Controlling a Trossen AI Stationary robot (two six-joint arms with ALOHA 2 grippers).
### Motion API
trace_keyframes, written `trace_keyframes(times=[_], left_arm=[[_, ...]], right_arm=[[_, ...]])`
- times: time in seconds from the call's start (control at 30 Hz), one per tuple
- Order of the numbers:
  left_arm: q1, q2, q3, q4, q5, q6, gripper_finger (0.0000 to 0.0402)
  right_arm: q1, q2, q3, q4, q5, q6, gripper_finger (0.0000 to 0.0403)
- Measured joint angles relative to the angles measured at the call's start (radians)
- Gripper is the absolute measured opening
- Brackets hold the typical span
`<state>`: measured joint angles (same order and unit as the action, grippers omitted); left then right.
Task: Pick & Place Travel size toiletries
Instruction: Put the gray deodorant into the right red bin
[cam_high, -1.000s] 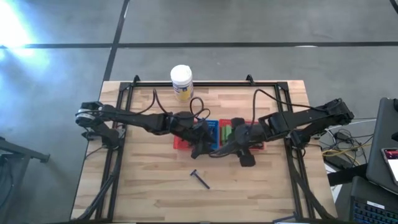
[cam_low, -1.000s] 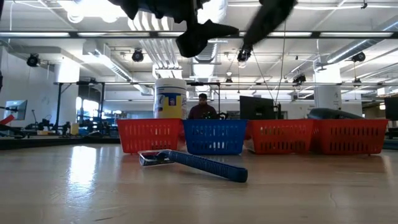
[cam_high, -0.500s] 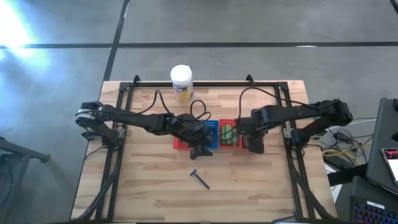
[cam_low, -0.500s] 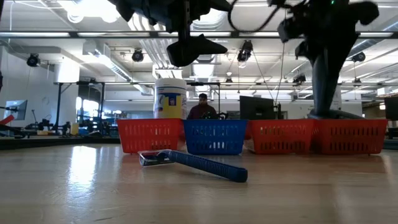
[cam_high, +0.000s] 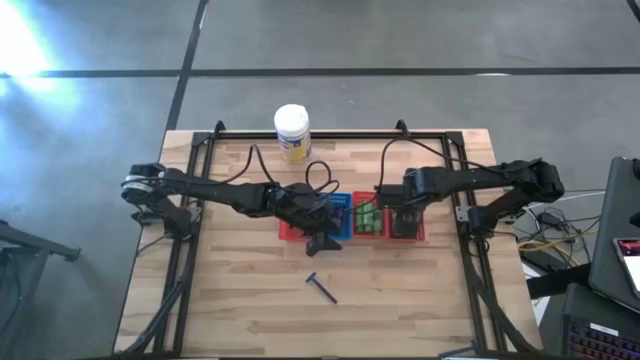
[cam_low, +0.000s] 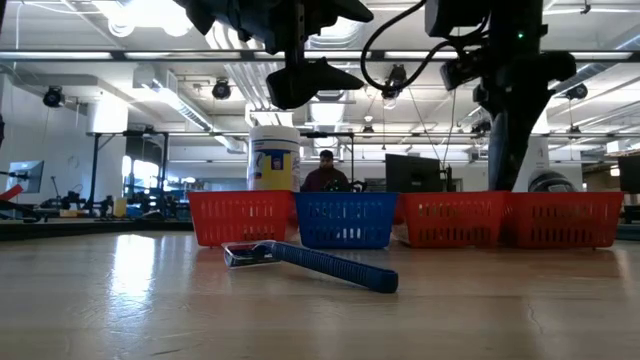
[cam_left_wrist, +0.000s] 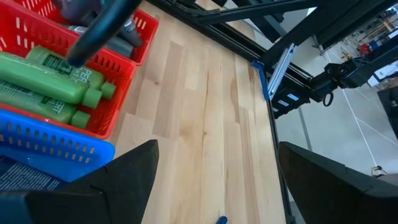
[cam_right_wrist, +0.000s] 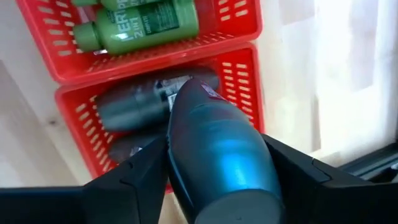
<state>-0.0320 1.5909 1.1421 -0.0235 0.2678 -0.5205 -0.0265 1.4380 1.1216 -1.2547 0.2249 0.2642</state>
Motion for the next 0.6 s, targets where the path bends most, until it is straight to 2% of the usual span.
trace_keyframes(times=[0.23,0.4,0.47,0.53,0.6], left_arm=[[0.001,0.000,0.000,0.000,-0.001,0.000,0.0333],[0.001,0.000,0.000,-0.001,-0.001,0.000,0.0333],[0.001,0.000,0.000,-0.001,-0.001,0.000,0.0333],[0.001,0.000,0.000,-0.001,-0.001,0.000,0.0333],[0.001,0.000,0.000,-0.001,-0.001,0.000,0.0333]], right_arm=[[0.002,-0.007,-0.001,-0.003,-0.101,0.047,0.0217],[0.002,-0.038,0.014,0.010,0.024,0.110,0.0211],[0.002,-0.040,0.013,0.012,0.040,0.116,0.0211],[0.000,-0.040,0.007,0.017,-0.041,0.096,0.0211],[-0.001,-0.040,-0.002,0.013,-0.196,0.058,0.0211]])
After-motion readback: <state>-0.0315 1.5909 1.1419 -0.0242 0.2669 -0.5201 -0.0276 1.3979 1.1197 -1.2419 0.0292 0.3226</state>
